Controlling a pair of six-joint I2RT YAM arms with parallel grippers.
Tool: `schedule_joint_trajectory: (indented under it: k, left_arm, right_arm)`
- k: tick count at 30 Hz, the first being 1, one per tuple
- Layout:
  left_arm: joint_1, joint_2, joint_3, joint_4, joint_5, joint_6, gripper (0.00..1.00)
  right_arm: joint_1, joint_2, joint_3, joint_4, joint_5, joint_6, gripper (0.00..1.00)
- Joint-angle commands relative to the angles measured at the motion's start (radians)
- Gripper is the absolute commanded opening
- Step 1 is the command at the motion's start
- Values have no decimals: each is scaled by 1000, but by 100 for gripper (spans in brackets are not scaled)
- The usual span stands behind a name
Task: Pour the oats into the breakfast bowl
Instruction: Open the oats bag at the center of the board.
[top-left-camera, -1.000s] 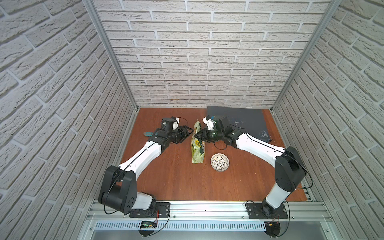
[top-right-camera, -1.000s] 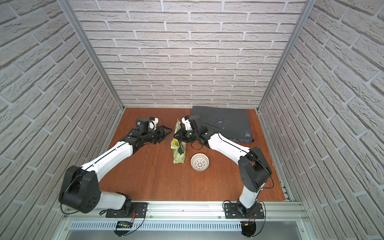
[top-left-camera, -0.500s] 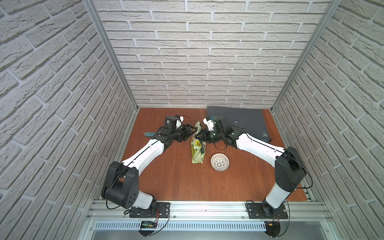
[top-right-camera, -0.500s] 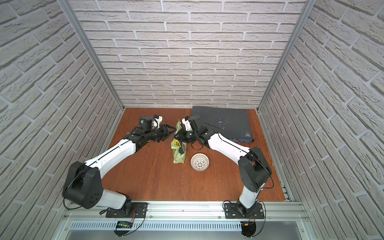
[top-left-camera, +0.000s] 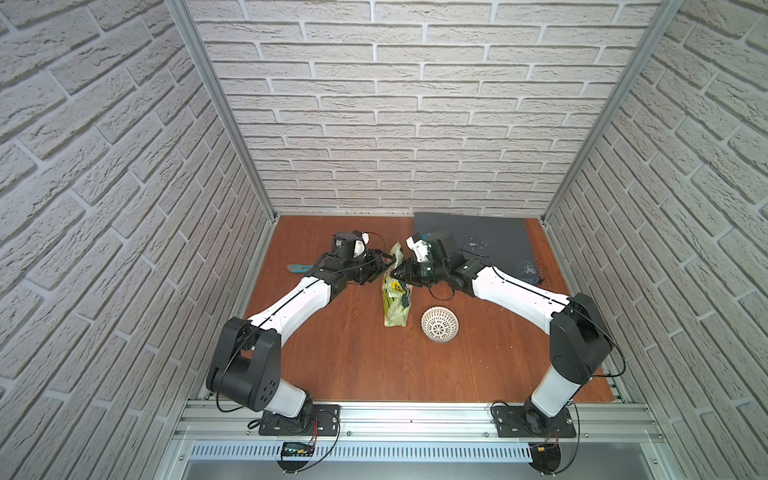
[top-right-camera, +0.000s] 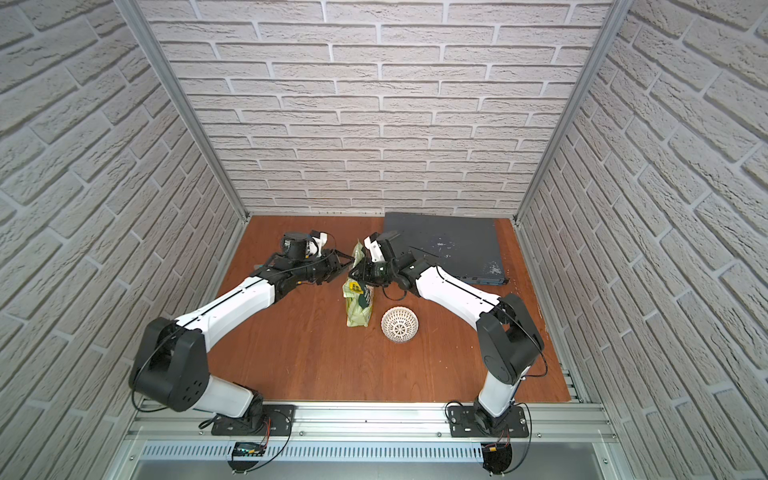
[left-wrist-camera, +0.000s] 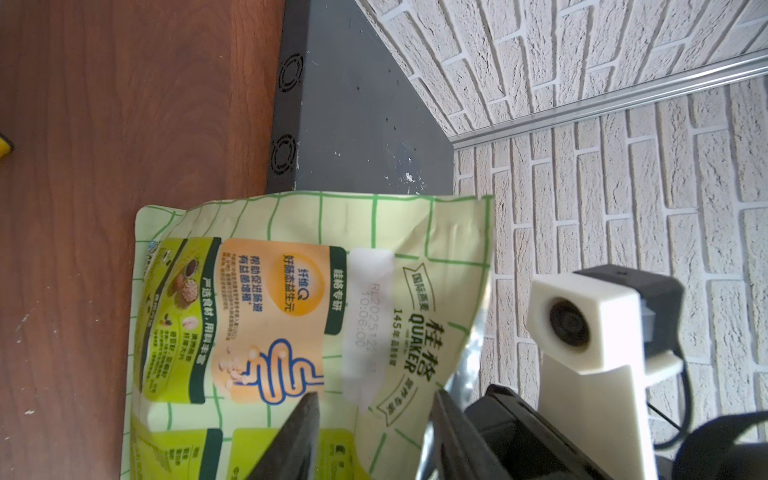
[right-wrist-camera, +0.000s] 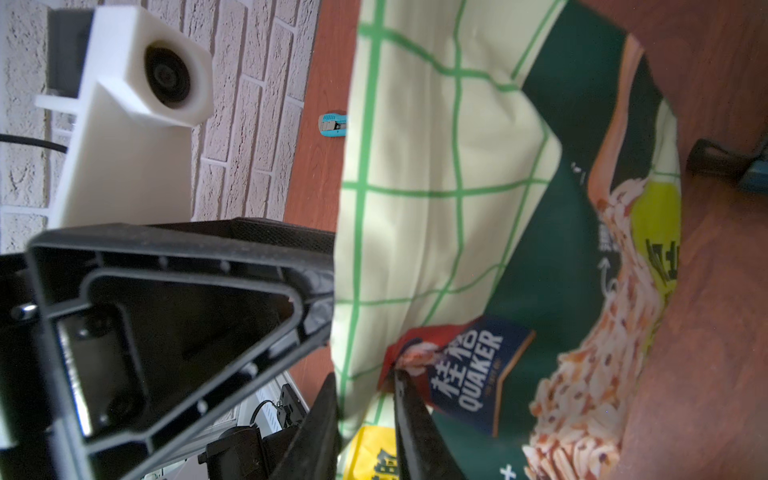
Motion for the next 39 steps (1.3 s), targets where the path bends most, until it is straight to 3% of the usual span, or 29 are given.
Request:
schedule_joint_trajectory:
  k: [1, 11, 21, 26, 39]
  left_arm:
    - [-10, 23, 28, 43, 15, 11, 45]
    - [-18, 31, 33, 72, 66, 6, 45]
    - [22, -62, 37, -39, -37, 71, 51]
    - [33, -95, 44, -91, -63, 97, 53]
    - [53, -115, 64, -139, -32, 124, 53]
  right_arm:
    - [6, -18, 9, -33, 17, -20, 26]
    - [6, -18, 39, -79, 38, -52, 27]
    - [6, -44, 28, -96, 53, -79, 28]
    - [1, -76, 31, -84, 47, -80, 42]
    - [-59, -138, 30, -97, 53, -65, 49]
